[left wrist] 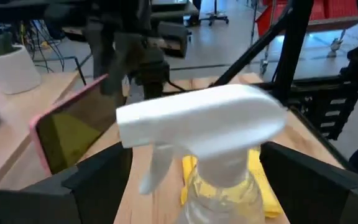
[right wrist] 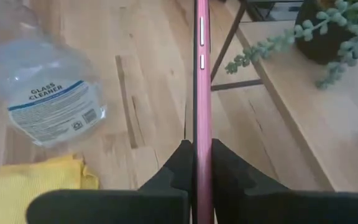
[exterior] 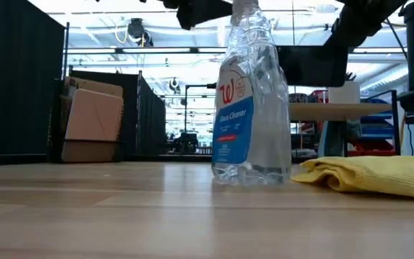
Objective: Apply microfiber cloth
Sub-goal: Spray the front of the cellphone using the glass cleaner spray, then wipe the front of the cellphone with the microfiber cloth
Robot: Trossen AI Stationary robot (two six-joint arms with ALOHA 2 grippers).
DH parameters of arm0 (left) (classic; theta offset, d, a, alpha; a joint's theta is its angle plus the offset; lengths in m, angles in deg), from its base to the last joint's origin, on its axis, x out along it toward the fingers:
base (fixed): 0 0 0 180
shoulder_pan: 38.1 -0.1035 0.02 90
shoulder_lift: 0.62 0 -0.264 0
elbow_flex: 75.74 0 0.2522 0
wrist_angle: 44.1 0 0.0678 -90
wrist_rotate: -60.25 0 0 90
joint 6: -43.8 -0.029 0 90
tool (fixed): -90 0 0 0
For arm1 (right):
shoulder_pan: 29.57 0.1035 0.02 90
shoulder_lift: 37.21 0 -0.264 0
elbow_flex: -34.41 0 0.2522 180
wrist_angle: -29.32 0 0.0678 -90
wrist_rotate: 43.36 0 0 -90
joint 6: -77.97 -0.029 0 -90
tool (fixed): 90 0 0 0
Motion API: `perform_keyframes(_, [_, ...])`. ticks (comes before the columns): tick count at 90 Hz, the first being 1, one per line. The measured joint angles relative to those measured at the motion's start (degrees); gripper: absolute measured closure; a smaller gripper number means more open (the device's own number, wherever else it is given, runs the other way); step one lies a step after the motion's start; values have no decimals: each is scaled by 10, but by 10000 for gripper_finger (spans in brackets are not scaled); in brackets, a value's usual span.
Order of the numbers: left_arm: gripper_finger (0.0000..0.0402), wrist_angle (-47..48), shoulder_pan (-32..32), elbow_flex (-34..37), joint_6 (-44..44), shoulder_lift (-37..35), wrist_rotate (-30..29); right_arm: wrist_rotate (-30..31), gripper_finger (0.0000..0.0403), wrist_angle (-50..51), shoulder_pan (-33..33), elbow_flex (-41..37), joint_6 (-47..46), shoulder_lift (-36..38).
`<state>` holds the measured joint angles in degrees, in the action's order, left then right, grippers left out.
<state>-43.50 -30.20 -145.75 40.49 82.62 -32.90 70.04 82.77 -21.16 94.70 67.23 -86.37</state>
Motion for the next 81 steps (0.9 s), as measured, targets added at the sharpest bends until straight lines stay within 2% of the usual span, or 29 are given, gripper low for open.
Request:
perform_keyframes(14, [64,103,1,-2,52,-41,-31,-21,391,16,5,0,-25,0])
perform_keyframes(29, [64,198,3,-1,146,-70,-34,-94,391,35,31,0,-92,-2])
perform_keyframes(42, [64,248,20,-1,199,-73,-47,-142,391,36,87,0,-167,-15])
perform_keyframes(56, [64,281,45,-1,266,-73,-106,-149,391,27,170,0,-237,-50])
perform_keyframes(66, [64,277,73,-1,296,-73,-137,-147,391,-17,227,0,-263,-94])
perform_keyframes(81, [64,278,98,3,349,-73,-141,-142,391,-136,292,0,-264,-184])
